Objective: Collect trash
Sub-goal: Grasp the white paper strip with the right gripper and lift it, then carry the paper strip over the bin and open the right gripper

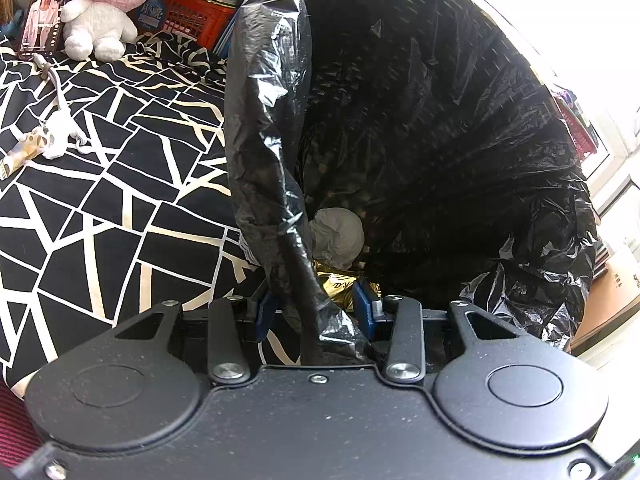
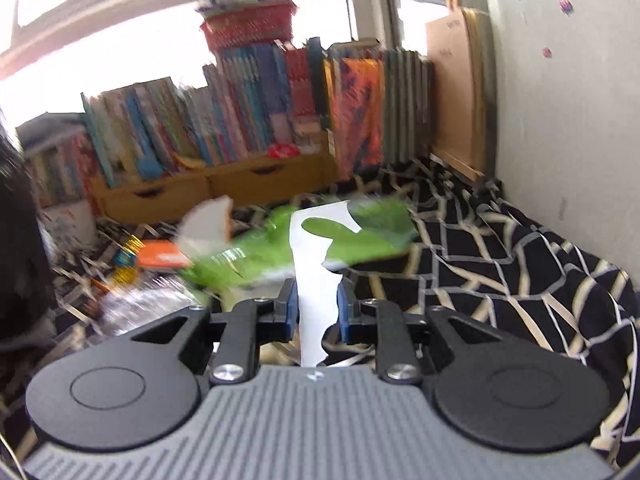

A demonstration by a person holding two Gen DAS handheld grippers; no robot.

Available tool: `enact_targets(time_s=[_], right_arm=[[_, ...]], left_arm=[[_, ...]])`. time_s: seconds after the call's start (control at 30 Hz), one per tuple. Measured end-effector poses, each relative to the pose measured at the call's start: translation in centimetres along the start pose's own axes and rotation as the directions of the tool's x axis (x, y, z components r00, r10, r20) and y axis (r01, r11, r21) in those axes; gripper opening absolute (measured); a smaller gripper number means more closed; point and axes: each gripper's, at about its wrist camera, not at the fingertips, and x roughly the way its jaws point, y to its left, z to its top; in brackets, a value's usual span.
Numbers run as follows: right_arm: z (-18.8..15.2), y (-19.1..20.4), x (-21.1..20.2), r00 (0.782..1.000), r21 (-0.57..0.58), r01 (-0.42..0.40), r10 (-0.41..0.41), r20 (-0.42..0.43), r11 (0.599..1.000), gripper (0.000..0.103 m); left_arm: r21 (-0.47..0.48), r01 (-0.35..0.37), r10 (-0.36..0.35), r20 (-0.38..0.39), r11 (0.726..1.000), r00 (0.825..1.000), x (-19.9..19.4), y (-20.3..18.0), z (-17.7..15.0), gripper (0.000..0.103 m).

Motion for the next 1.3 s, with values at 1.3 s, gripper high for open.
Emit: enact_targets(time_s=[1.3], right_arm=[[7.5, 23.5, -3.1, 0.720, -0.288, -0.684, 0.684, -0.119, 0.670, 0.032]], left_arm=[[-0.031, 0.013, -0.014, -0.027, 0.999, 1.000, 1.3, 0.6, 0.1, 0.038]])
